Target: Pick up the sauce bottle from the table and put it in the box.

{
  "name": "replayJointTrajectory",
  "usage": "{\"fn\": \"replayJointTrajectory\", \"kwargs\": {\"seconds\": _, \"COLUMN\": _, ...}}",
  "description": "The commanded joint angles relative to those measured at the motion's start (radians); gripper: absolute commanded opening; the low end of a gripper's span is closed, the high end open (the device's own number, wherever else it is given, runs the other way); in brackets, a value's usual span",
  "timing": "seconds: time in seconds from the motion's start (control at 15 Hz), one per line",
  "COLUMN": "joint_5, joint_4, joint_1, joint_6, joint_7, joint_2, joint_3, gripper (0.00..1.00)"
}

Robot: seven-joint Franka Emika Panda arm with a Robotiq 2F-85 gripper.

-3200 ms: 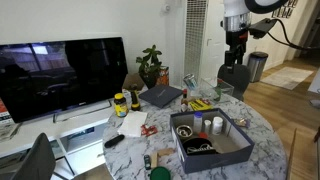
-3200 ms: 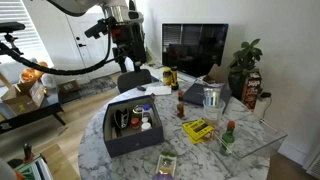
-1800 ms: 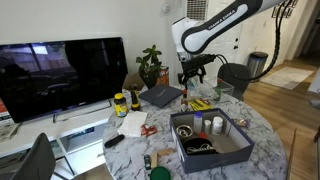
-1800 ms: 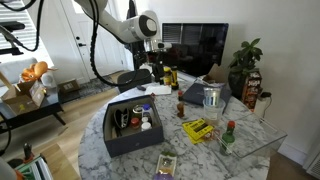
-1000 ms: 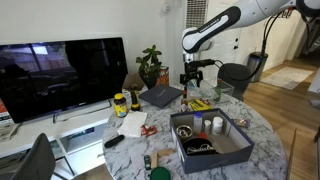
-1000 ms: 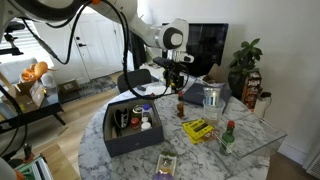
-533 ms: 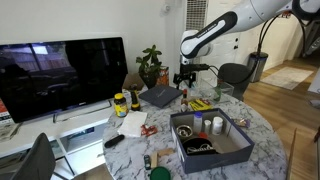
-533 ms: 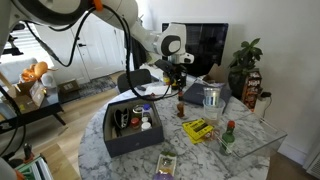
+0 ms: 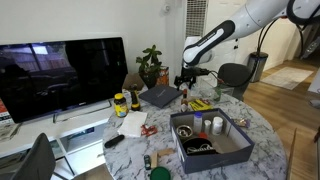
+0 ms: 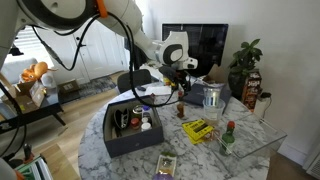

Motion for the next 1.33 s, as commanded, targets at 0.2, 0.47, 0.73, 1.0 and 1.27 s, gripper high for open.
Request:
{"fn": "replayJointTrajectory", "kwargs": {"seconds": 0.2, "joint_5": -0.019, "joint_4": -0.026, "joint_1": 0.042, "joint_6": -0.017, "joint_7": 0.017, "joint_2": 0.027, "joint_3": -0.044, "gripper": 0.81}}
{"fn": "replayJointTrajectory", "kwargs": {"seconds": 0.47, "joint_5": -0.013, "joint_4": -0.03, "joint_1": 0.047, "joint_6": -0.016, "joint_7": 0.007, "joint_2": 0.042, "joint_3": -0.04, "gripper": 0.65}}
{"fn": "replayJointTrajectory", "kwargs": {"seconds": 0.73, "joint_5": -0.006, "joint_4": -0.032, "joint_1": 0.048, "joint_6": 0.009, "joint_7": -0.003, "joint_2": 0.044, "joint_3": -0.034, "gripper": 0.69}}
{"fn": "replayJointTrajectory", "kwargs": {"seconds": 1.0, "joint_5": -0.01, "joint_4": -0.027, "joint_1": 0.052, "joint_6": 0.022, "joint_7": 0.001, "joint_2": 0.044, "joint_3": -0.038, "gripper": 0.62}}
{"fn": "replayJointTrajectory", "kwargs": {"seconds": 1.27, "joint_5": -0.013, "joint_4": -0.023, "joint_1": 0.055, "joint_6": 0.042, "joint_7": 0.006, "joint_2": 0.044, "joint_3": -0.043, "gripper": 0.61}}
